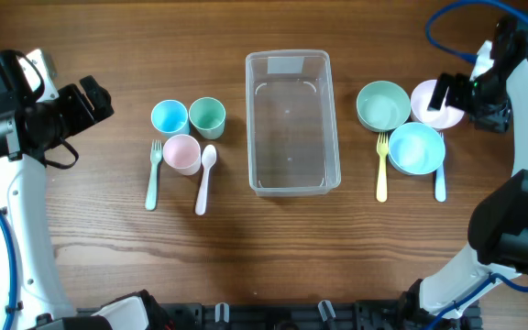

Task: Pack container
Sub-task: 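Raise both arms and move the right gripper over the bowls, then grasp the blue bowl rim with the right gripper and lift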

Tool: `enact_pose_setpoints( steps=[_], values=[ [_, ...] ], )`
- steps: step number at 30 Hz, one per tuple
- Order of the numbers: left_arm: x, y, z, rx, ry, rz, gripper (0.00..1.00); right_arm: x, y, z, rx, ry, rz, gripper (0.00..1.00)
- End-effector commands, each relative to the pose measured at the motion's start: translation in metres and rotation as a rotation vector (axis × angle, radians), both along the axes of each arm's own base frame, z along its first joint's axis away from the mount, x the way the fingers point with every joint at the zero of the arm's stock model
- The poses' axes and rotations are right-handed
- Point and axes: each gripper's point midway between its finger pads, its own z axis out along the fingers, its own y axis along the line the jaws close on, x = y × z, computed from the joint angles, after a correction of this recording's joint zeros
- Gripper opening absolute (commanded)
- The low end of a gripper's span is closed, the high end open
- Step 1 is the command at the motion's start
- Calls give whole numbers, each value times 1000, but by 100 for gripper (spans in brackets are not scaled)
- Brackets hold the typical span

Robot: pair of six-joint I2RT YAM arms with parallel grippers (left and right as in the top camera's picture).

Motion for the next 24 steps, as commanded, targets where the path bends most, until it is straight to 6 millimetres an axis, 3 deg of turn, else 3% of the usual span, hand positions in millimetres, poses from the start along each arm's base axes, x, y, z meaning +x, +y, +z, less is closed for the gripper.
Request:
enact_pose_setpoints(
  steps=[1,11,18,22,23,24],
  values=[
    [3,2,5,14,-12,-16,100,-18,5,-29,28,93,9,99],
    [3,2,5,14,-13,-16,100,-59,12,-108,39,190,-112,75],
    [3,2,5,14,-12,-16,100,-55,-11,-110,-90,171,-193,59],
    [3,2,5,14,-12,-16,100,-52,-21,-109,-147,157,-209,56],
    [3,2,5,14,-12,-15,100,-51,-21,-109,-146,153,-210,46],
    [3,2,5,14,-12,-16,100,-51,-20,-109,-140,151,-209,27]
  ],
)
